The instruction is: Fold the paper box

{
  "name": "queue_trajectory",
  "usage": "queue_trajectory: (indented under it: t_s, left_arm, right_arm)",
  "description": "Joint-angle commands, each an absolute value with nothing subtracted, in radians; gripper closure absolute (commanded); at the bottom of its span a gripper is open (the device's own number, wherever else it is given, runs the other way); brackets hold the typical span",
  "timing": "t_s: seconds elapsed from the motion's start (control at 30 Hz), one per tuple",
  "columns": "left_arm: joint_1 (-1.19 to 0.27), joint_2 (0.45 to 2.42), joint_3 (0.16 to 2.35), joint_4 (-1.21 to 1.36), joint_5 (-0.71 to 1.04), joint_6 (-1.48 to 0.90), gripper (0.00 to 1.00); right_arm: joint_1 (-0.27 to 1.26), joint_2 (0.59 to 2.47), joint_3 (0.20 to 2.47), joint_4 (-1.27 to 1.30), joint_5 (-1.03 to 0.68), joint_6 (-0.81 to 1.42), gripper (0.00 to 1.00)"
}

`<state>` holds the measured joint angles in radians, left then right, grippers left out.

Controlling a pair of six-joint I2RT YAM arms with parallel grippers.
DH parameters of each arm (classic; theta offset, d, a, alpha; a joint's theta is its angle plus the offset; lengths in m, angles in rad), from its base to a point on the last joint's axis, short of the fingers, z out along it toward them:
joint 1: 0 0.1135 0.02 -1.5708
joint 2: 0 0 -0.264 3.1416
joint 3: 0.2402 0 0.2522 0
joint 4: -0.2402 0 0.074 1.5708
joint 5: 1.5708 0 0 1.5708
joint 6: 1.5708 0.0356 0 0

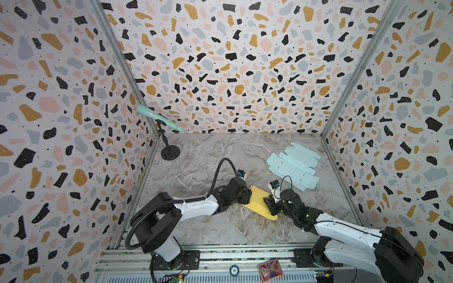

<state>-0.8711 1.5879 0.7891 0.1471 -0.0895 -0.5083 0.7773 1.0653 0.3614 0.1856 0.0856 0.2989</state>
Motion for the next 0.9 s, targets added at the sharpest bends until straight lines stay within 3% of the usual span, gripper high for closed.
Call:
queue_trajectory:
  t_s: [0.0, 0.23, 0.37, 0.67, 0.87]
  left_arm:
    - [-0.865, 1.6, 0.791, 0.193, -0.066, -0.492, 0.32]
    - [-0.865, 1.601, 0.737, 0.237, -0.055, -0.506, 0.34]
    - [-0.865, 1.601, 0.721, 0.244, -0.058, -0.508, 0.35]
    - [-0.866, 1.602, 0.696, 0.294, -0.053, -0.511, 0.38]
    - [-0.865, 1.597, 0.674, 0.314, -0.049, -0.517, 0.4]
  right_arm:
    - [0.784, 1.076, 0.375, 0.157, 0.072, 0.311, 0.63]
    - [0.784, 1.05, 0.386, 0.121, 0.065, 0.335, 0.63]
    - [0.783, 1.006, 0.404, 0.078, 0.048, 0.368, 0.58]
    - [0.694, 0.889, 0.392, -0.031, -0.071, 0.471, 0.23]
    - [0.59, 0.822, 0.32, -0.021, -0.173, 0.54, 0.16]
